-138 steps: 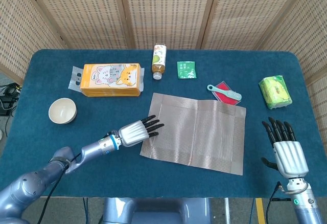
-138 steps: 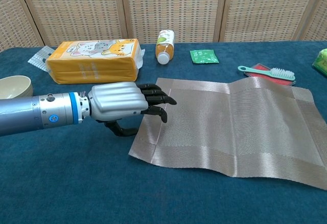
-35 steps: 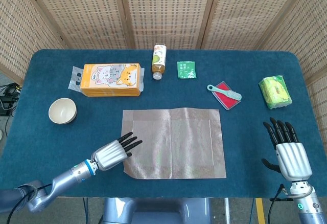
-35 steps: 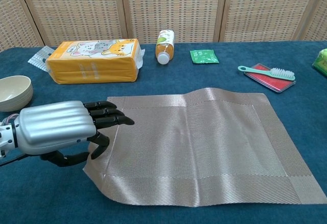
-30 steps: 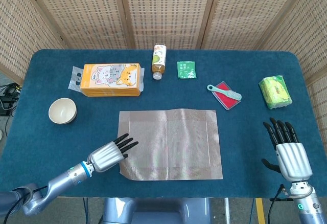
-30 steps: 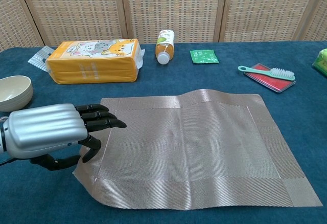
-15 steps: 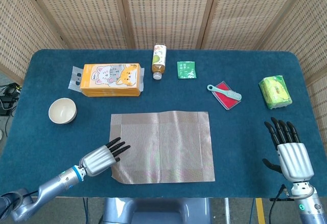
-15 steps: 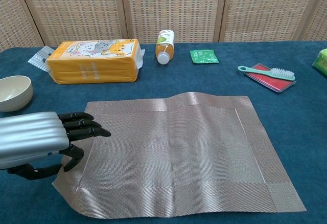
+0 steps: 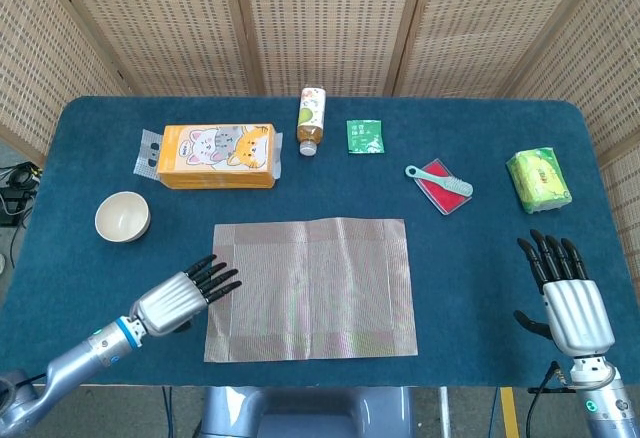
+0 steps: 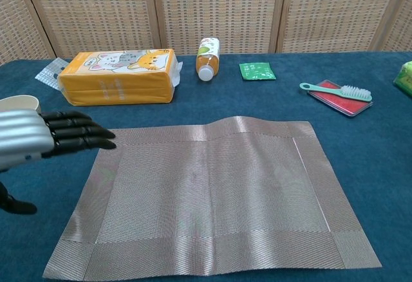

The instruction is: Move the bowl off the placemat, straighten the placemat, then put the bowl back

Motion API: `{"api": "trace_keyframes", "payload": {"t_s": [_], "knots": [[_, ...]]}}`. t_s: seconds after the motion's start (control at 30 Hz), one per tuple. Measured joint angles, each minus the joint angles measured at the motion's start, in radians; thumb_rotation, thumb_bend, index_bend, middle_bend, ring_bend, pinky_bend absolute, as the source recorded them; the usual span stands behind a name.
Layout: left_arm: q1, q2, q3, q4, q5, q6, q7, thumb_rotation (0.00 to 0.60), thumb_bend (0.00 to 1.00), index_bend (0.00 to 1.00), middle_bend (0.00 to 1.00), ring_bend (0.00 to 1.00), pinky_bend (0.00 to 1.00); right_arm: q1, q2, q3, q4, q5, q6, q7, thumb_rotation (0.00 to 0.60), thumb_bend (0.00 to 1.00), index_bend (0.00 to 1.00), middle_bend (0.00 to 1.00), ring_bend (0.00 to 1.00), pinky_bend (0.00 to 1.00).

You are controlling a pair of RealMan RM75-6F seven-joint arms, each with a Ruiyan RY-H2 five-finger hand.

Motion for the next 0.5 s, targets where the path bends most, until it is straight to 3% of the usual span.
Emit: {"api": "trace_keyframes", "payload": {"t_s": [0.3, 0.5], "knots": [[0.106, 0.054, -0.11, 0.01, -0.195, 0.12, -0.06, 0.6, 0.0, 0.0, 0.0, 0.0, 0.0, 0.001, -0.001, -0.003, -0.004, -0.003, -0.005, -0.004, 0.6, 0.0, 0.0, 0.0, 0.0, 0.0], [0.177, 0.055, -0.171, 0.083, -0.371, 0.106, -0.112, 0.6, 0.0, 0.03, 0.0, 0.0, 0.0, 0.002, -0.002, -0.005, -0.006, -0.007, -0.008, -0.007, 0.6, 0.0, 0.0, 0.0, 0.0, 0.0]]}}
